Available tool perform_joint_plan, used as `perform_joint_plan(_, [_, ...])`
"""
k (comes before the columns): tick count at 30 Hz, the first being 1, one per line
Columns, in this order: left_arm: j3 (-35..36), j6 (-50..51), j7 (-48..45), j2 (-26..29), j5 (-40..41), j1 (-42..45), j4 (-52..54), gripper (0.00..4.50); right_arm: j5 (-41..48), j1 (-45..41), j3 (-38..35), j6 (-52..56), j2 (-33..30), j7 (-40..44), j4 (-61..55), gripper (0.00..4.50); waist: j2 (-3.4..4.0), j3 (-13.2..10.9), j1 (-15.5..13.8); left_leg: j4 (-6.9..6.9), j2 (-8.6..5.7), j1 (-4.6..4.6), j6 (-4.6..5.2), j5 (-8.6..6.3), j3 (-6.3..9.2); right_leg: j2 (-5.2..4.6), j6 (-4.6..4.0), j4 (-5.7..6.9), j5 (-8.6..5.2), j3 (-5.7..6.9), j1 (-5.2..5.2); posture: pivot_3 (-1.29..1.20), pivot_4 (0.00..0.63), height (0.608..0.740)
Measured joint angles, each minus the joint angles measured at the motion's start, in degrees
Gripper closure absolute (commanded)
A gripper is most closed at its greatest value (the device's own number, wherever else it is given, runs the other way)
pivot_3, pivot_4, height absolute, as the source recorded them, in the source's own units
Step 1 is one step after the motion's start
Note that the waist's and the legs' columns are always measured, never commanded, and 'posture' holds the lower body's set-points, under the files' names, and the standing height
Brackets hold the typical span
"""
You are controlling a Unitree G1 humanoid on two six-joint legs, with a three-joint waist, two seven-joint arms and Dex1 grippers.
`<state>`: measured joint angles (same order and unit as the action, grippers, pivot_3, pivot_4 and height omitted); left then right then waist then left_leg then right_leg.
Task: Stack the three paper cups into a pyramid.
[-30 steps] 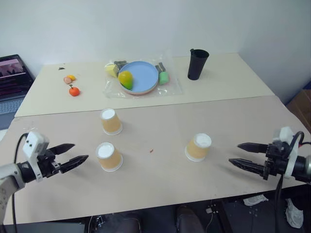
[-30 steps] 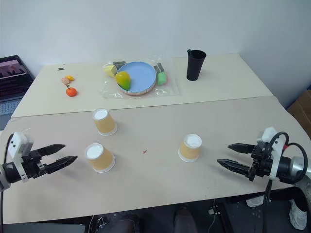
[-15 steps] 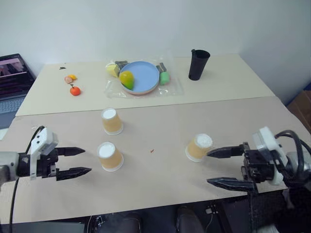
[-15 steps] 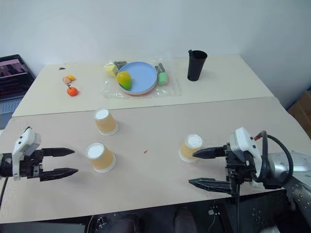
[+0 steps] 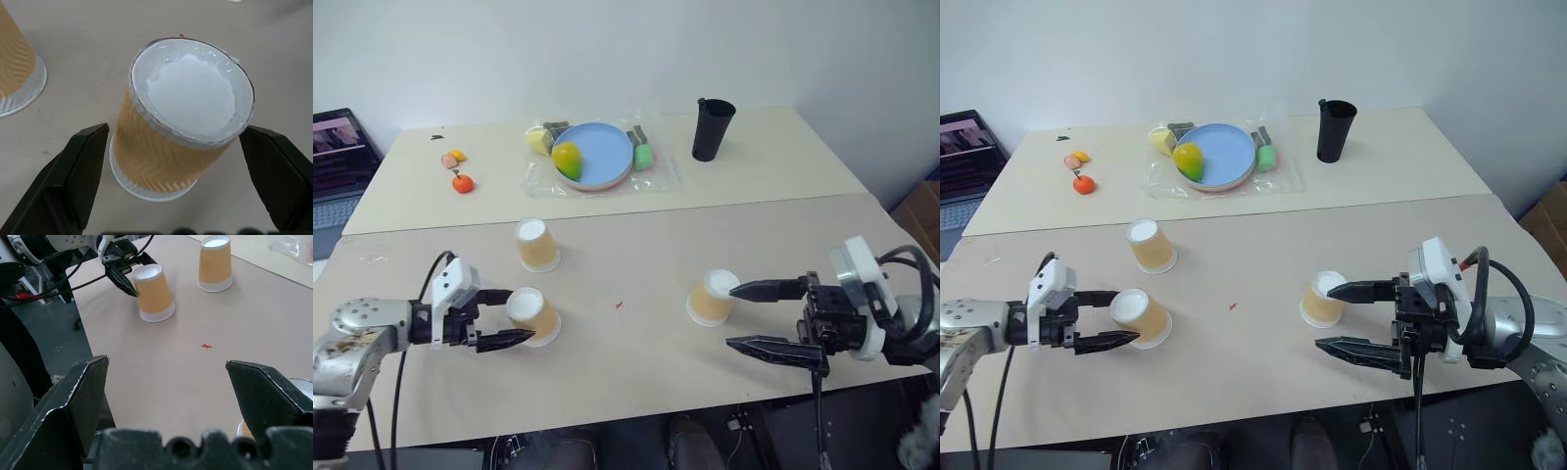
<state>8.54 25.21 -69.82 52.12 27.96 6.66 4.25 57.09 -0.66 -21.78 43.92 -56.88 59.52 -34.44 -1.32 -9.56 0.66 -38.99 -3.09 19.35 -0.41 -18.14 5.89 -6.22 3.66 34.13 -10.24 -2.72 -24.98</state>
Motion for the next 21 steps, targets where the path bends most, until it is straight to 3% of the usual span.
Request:
perform_joint_plan(10, [-3.09,-2.72,3.5,-5.69,-3.17,4.65,-3.3,0.03,0.01,1.25,-0.67,0.02,-0.06,-0.49,-0.13,0.0,-0.02,0.01,0.01,-0.03,0.01,0.0,0.0,0.0,0.0,0.0,0.0,0.02,0.01,0.0,-0.01,0.0,0.15,0.735])
perform_joint_plan(11, [-3.09,-2.89,3.73,-6.01,-3.19,4.79,-3.42,0.55,0.01,1.25,-0.76,0.01,-0.05,-0.51,-0.22,0.0,-0.02,0.02,0.03,-0.03,0.01,0.0,0.0,0.0,0.0,0.0,-0.01,0.02,0.01,0.01,-0.01,0.0,0.15,0.735])
perform_joint_plan(12, [-3.06,-3.06,3.89,-6.49,-3.16,5.21,-3.81,0.7,0.0,1.24,-0.83,0.01,-0.06,-0.54,-0.24,0.0,-0.02,0.02,0.04,-0.03,0.0,0.0,0.0,0.0,0.0,0.0,0.0,0.02,0.01,0.0,0.0,0.0,0.15,0.735])
perform_joint_plan(16, [-3.06,-3.21,4.21,-7.34,-3.15,6.4,-4.5,2.01,-0.02,1.15,-0.83,0.01,-0.06,-0.63,-0.23,0.0,-0.02,0.02,0.05,-0.03,0.0,0.0,0.0,0.0,0.0,0.0,0.0,0.01,0.01,0.01,0.0,0.0,0.15,0.735])
perform_joint_plan(21, [-3.09,-2.78,5.67,-8.38,-3.13,7.18,-4.8,2.01,-0.02,0.87,-0.83,0.01,-0.06,-0.85,-0.21,0.0,-0.02,0.02,0.04,-0.04,0.0,0.0,0.0,0.0,0.0,0.0,0.0,0.02,0.01,0.01,0.0,0.0,0.15,0.735])
